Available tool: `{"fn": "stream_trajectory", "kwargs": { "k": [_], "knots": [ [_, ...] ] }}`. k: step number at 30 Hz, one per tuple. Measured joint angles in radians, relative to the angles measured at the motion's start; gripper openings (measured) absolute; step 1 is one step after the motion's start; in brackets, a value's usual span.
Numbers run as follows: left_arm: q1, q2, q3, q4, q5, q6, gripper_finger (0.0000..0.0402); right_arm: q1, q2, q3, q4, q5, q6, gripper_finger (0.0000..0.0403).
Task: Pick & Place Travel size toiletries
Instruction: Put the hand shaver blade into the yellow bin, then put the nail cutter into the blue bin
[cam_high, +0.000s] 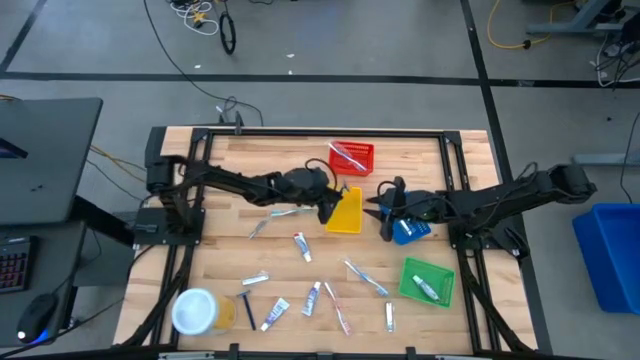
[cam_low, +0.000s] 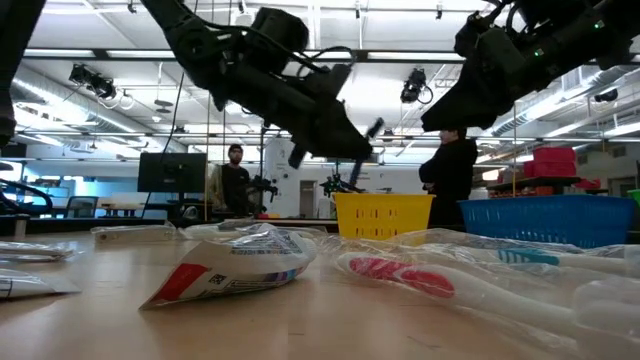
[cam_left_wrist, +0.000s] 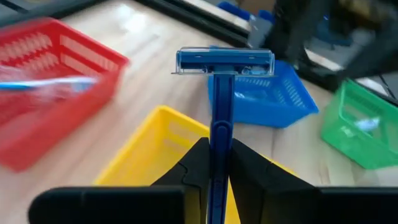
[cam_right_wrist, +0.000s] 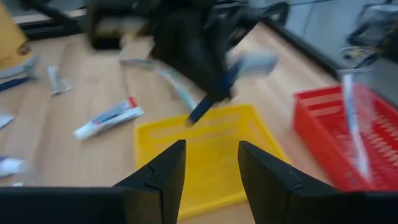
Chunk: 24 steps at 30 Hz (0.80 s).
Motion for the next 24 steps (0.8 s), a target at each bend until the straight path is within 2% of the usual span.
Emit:
{"fn": "stream_trajectory", "kwargs": {
  "k": [5, 11, 15, 21, 24],
  "knots": [
    [-0.003, 0.072, 0.042, -0.022, 0.058, -0.006, 0.0056, -0.011, -0.002, 0.0, -0.001, 0.03, -0.044, 0.0153],
    [-0.003, 0.076, 0.056, -0.177, -0.058, -0.048, 0.0079, -0.029, -0.001, 0.0, 0.008, 0.031, -0.088, 0.0156],
    [-0.003, 0.076, 0.056, -0.221, -0.059, -0.048, 0.0101, -0.042, -0.001, 0.0, 0.014, 0.031, -0.091, 0.0153],
    [-0.011, 0.069, 0.056, -0.176, -0.045, -0.021, 0.0123, -0.058, 0.0, 0.0, 0.016, 0.03, -0.106, 0.0156],
    [-0.011, 0.057, 0.058, -0.164, 0.014, 0.005, 0.0125, -0.063, 0.0, 0.0, 0.017, 0.03, -0.106, 0.0155]
  ]
}}
